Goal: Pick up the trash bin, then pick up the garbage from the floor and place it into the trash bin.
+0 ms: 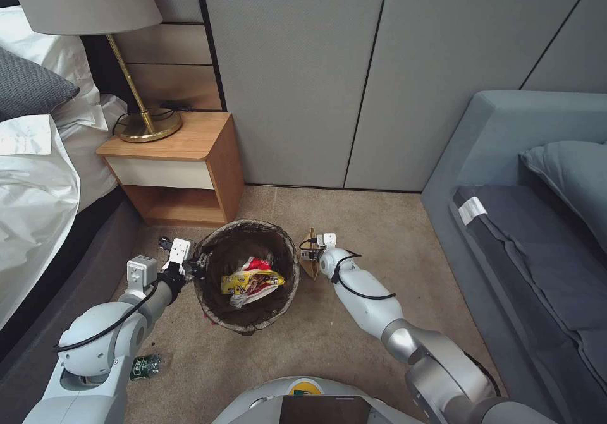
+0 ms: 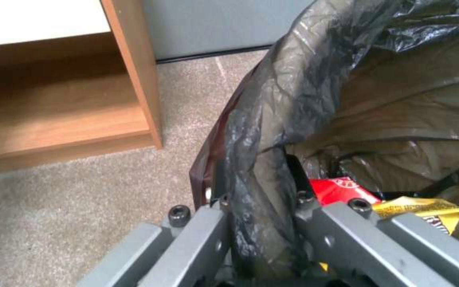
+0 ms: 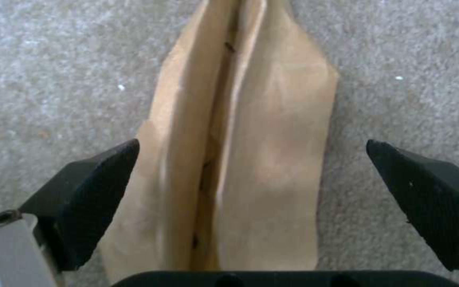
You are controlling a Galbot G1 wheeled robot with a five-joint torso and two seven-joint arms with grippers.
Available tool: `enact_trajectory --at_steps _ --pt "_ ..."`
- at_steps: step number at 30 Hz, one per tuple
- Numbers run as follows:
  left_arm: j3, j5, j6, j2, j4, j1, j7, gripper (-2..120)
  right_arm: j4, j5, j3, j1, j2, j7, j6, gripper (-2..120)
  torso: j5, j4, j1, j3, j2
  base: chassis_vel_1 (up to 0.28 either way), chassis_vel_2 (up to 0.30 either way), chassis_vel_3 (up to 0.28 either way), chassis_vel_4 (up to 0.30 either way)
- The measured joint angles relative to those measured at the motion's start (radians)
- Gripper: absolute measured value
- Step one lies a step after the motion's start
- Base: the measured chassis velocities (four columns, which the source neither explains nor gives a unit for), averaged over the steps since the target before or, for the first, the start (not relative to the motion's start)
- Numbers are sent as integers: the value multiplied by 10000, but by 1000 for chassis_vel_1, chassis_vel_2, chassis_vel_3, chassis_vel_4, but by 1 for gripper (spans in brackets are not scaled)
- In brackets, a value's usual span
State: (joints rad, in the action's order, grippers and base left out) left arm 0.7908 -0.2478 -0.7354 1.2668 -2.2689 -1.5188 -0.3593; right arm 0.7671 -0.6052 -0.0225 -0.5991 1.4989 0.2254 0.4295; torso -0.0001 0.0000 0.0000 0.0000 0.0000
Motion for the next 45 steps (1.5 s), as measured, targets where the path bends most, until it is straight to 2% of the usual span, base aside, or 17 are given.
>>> enact_trajectory --at_steps 12,29,31,35,37,38,41,42,44,45 --pt "-129 57 0 14 88 85 -21 0 -510 316 41 110 76 -277 -192 100 0 -1 0 0 0 0 0 0 0" --pt "-110 73 0 -42 133 110 -46 0 -511 357 -330 86 326 -318 -243 98 1 0 0 0 0 0 0 0 0" --pt "-105 71 0 -55 151 135 -46 0 -513 370 -318 78 272 -400 -263 89 1 -1 0 0 0 0 0 0 0" --pt "-106 71 0 -52 173 145 -47 0 -506 372 -280 71 212 -465 -274 80 1 -1 0 -1 0 0 0 0 0" --pt "-121 77 0 -35 208 152 -47 0 -441 358 -256 45 123 -498 -267 68 2 -1 -1 -1 0 0 0 0 0" --pt "-121 77 0 -35 208 152 -47 0 -441 358 -256 45 123 -498 -267 68 2 -1 -1 -1 0 0 0 0 0" --pt "-118 80 0 -43 258 170 -51 0 -373 317 -240 27 36 -499 -234 53 2 0 -1 -1 1 0 0 0 0" --pt "-118 80 0 -43 258 170 -51 0 -373 317 -240 27 36 -499 -234 53 2 0 -1 -1 1 0 0 0 0" --pt "-100 80 0 -51 273 194 -55 0 -358 294 -238 34 11 -493 -223 41 2 0 -1 -2 1 0 0 0 0" --pt "-100 80 0 -51 273 194 -55 0 -358 294 -238 34 11 -493 -223 41 2 0 -1 -2 1 0 0 0 0"
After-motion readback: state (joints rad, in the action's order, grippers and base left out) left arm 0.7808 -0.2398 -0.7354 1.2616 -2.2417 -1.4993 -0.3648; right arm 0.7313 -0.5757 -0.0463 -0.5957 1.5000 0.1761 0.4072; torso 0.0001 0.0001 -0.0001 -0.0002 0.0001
